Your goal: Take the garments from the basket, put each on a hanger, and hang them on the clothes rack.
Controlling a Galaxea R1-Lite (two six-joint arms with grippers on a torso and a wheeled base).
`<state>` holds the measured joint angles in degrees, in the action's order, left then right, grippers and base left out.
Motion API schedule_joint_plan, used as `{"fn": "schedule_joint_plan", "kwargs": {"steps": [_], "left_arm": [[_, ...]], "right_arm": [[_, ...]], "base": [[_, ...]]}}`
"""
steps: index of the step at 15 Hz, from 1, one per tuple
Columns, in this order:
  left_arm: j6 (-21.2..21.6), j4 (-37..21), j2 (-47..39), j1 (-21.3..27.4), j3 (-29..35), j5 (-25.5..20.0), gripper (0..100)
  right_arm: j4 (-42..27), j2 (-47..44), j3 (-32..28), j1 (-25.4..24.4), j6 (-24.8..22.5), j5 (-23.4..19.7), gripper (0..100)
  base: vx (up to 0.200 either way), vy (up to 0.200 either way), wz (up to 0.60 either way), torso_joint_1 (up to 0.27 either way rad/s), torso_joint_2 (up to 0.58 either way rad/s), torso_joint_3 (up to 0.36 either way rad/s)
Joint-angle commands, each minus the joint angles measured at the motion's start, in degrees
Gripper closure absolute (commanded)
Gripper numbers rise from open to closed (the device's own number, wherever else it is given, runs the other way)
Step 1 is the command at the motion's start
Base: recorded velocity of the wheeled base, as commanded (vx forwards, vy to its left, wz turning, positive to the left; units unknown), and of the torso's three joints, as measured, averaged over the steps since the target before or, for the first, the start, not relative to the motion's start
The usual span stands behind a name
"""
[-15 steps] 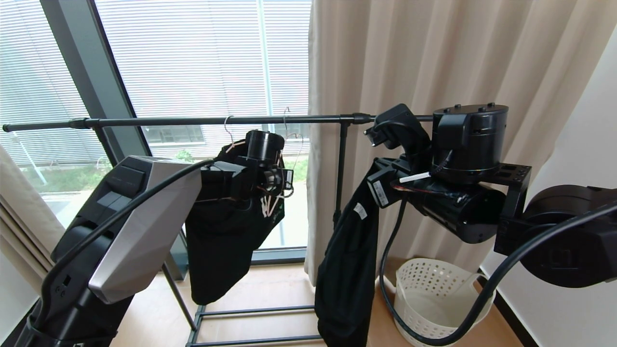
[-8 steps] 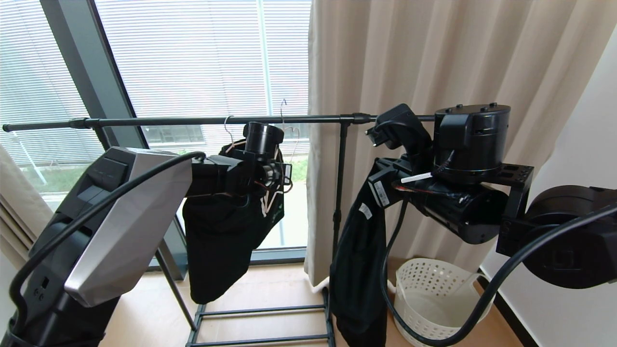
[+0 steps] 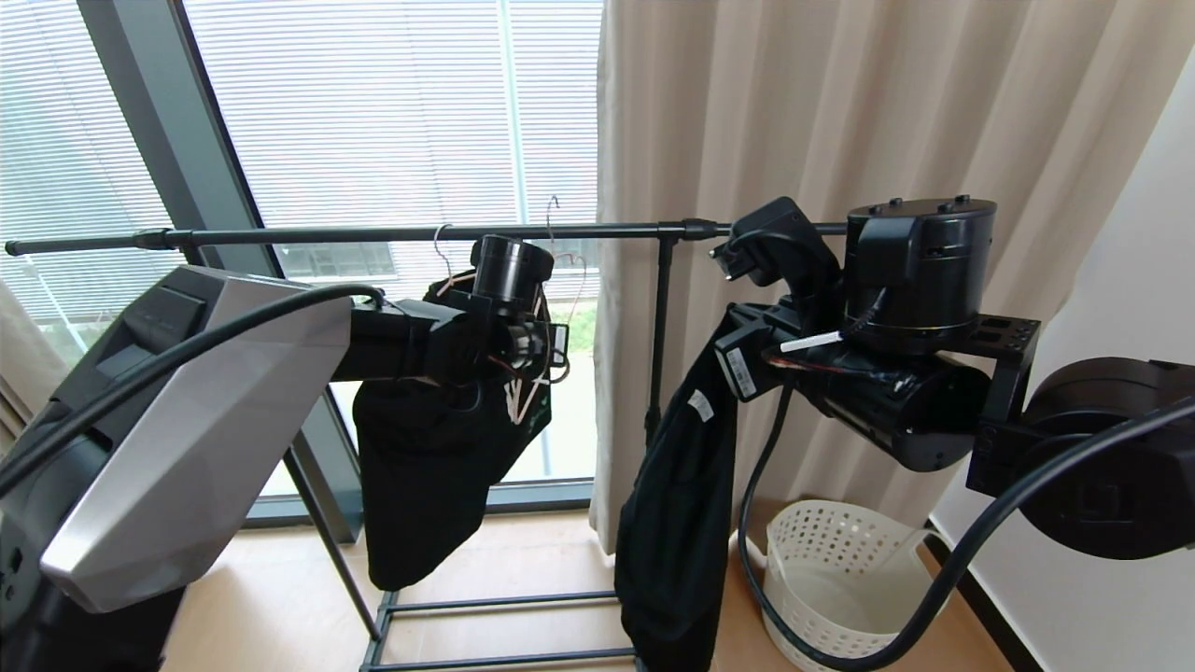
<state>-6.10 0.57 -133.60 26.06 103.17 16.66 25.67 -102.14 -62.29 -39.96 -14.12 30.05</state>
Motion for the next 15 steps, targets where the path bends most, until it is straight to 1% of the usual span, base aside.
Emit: {"fn": "schedule_joint_plan", "kwargs": {"steps": [1,3,7,10,11,15], "left_arm": [[-0.85,0.13,3.34,0.48,-3.50,0.03,100],[-1.64,0.13,5.63,0.48,-6.84,-0.05,100],[-2.61,0.31,9.67,0.74,-11.59,-0.14,100],[-3.31,1.62,12.48,1.45,-16.07,-0.14,100],[-3.31,3.21,14.68,1.71,-19.41,-0.14,100],[-3.31,6.46,20.39,2.15,-28.20,-0.14,100]], "right_arm": [[0.08,0.02,-0.02,-0.03,-0.03,0.01,100],[0.08,0.10,0.07,-0.03,-0.03,0.01,100],[0.08,0.10,0.07,-0.03,-0.03,0.01,100],[0.08,0.19,0.07,-0.03,-0.03,0.10,100],[0.08,0.72,0.33,-0.03,-0.03,0.10,100],[-0.01,0.81,0.16,-0.03,-0.12,0.10,100]], "base": [[0.000,0.000,0.00,0.000,0.00,0.000],[0.000,0.000,0.00,0.000,0.00,0.000],[0.000,0.000,0.00,0.000,0.00,0.000],[0.000,0.000,0.00,0.000,0.00,0.000],[0.000,0.000,0.00,0.000,0.00,0.000],[0.000,0.000,0.00,0.000,0.00,0.000]]}}
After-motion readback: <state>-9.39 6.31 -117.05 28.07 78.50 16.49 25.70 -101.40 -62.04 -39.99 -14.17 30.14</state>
